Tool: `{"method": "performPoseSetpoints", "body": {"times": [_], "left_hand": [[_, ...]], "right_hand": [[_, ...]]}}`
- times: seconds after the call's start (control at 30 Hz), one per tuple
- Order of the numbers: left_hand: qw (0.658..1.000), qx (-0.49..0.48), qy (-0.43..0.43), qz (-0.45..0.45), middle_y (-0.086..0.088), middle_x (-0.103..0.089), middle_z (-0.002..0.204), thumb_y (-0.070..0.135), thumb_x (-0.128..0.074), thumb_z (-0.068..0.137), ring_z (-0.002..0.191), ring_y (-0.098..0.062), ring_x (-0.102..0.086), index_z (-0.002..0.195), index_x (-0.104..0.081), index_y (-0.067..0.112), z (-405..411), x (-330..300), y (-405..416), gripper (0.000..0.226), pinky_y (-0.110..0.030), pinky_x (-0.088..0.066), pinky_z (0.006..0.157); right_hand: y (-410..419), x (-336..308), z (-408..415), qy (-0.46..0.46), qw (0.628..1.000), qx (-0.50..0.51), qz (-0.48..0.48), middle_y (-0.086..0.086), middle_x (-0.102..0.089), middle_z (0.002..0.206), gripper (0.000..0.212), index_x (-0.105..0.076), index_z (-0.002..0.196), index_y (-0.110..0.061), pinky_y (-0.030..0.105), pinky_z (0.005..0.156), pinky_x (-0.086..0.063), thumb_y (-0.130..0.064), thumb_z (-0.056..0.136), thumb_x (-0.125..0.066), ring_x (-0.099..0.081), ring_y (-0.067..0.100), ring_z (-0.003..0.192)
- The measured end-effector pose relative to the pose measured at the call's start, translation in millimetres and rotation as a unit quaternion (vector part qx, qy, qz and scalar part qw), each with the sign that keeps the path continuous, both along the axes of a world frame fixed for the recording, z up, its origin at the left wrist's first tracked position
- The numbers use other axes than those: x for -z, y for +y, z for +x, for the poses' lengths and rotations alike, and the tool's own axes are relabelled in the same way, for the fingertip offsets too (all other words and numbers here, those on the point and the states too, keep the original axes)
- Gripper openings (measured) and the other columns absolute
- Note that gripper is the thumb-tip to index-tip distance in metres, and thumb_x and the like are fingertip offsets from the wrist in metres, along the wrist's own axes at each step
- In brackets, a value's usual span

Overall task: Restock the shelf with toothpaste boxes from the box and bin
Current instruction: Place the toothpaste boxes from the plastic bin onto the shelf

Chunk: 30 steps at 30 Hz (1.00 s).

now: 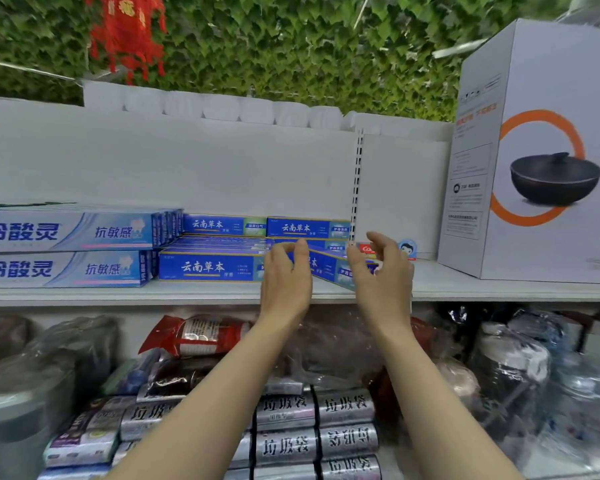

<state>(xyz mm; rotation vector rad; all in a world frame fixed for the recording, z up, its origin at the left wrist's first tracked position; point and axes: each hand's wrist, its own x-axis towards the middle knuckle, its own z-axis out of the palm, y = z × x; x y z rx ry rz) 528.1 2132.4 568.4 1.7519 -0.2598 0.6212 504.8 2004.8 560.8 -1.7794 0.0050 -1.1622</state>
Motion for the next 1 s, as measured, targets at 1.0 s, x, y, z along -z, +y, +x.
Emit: {"method": "performPoseSetpoints", "body": {"times": [1.0], "left_hand": [[0.951,-0.190,-0.244,-0.005,-0.009,-0.050,0.129,0.035,-0.044,0.096,0.122,-0.025,-0.045,0.131,-0.050,0.006,-15.3,30.4,51.8,0.046,-0.038,-0.035,0.108]], "right_hand": [[23.4,-21.5,-1.7,-0.004,0.984,-0.162,0.071,0.001,-0.068,0.089,0.027,-0.068,0.097,-0.033,0.033,0.084,-0.057,-0.012,0.084,-0.079,-0.069,0.026,0.093]]}}
